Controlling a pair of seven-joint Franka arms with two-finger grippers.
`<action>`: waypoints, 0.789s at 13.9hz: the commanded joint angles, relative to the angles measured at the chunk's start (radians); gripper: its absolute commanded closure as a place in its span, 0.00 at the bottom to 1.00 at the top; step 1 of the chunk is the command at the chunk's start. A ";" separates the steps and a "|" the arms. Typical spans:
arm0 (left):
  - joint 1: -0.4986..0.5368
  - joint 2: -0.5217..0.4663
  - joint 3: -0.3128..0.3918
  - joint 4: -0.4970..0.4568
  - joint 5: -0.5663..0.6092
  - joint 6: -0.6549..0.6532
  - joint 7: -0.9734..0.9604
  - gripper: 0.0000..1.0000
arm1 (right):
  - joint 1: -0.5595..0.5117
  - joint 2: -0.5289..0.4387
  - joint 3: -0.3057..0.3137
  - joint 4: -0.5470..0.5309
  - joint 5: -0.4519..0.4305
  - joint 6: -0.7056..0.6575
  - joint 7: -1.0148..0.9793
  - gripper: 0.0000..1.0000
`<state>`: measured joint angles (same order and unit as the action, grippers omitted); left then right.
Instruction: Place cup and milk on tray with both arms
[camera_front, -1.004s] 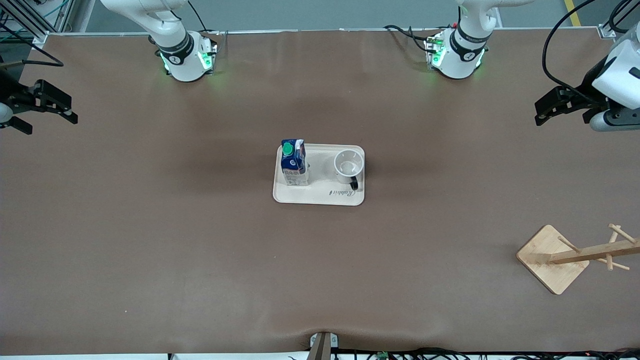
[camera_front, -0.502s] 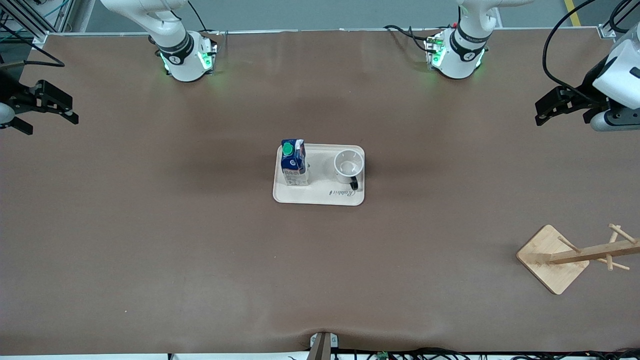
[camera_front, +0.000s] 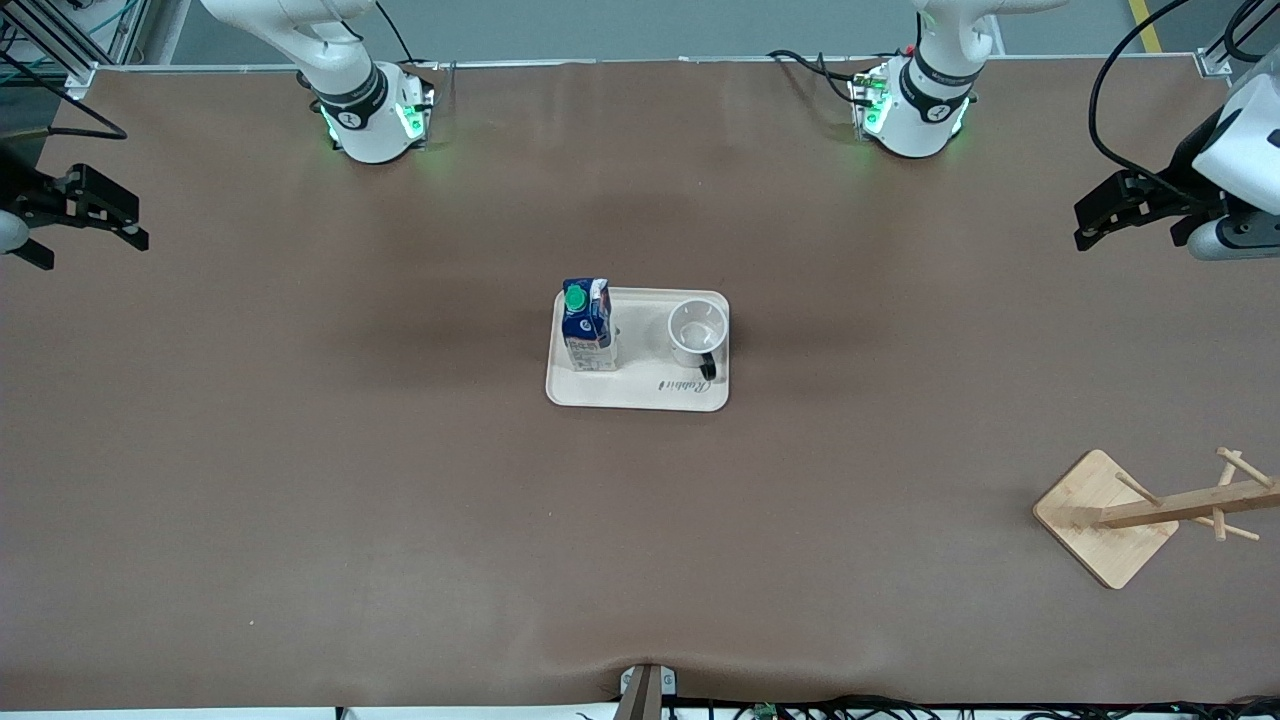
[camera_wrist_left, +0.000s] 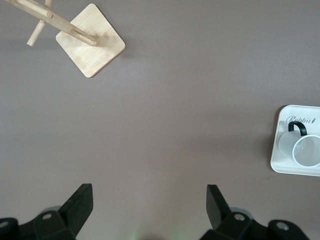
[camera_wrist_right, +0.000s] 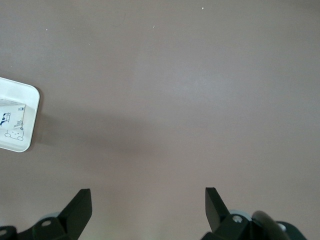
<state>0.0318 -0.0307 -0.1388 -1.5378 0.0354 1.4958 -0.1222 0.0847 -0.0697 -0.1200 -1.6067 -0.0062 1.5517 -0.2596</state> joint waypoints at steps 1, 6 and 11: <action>0.002 -0.005 0.004 0.016 -0.015 -0.011 0.004 0.00 | -0.003 0.010 0.005 0.016 -0.017 -0.010 0.017 0.00; -0.001 -0.005 0.002 0.016 -0.017 -0.019 0.001 0.00 | -0.002 0.011 0.005 0.016 -0.017 -0.010 0.049 0.00; 0.000 -0.005 0.004 0.016 -0.046 -0.032 -0.004 0.00 | -0.003 0.011 0.005 0.014 -0.017 -0.008 0.051 0.00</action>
